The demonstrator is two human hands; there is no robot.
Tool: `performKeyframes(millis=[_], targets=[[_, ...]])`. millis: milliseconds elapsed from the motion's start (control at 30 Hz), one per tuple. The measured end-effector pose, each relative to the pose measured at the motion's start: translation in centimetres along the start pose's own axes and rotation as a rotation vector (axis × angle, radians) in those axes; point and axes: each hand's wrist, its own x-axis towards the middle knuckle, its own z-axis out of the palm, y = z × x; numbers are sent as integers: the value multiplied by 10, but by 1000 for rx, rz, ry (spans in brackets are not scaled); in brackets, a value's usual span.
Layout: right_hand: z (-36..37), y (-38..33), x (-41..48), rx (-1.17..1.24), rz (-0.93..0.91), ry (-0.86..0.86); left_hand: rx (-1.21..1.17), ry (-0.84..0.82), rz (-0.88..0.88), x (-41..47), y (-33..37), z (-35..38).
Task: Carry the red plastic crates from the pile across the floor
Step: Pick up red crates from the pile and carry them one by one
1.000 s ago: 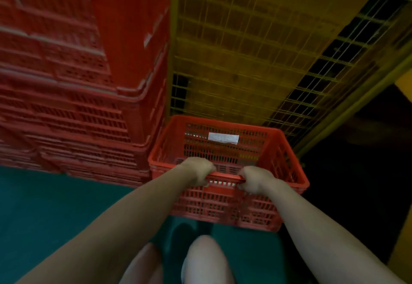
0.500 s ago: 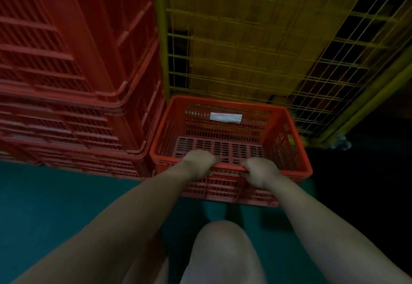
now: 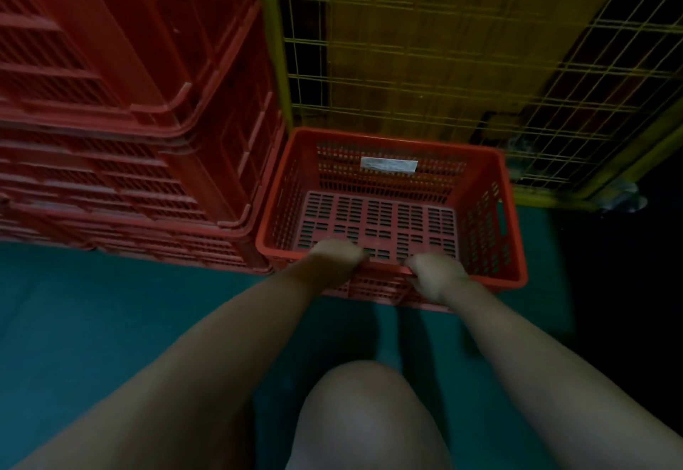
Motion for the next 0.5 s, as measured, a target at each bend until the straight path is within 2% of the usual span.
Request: performKeyframes(millis=[200, 400, 500], targets=[[-6, 1, 15, -12, -3, 3, 22, 7, -9, 11, -8, 1], [-8, 3, 29, -20, 16, 5, 144, 16, 77, 21, -15, -4], [-10, 3, 35, -30, 15, -6, 26, -32, 3, 23, -15, -10]])
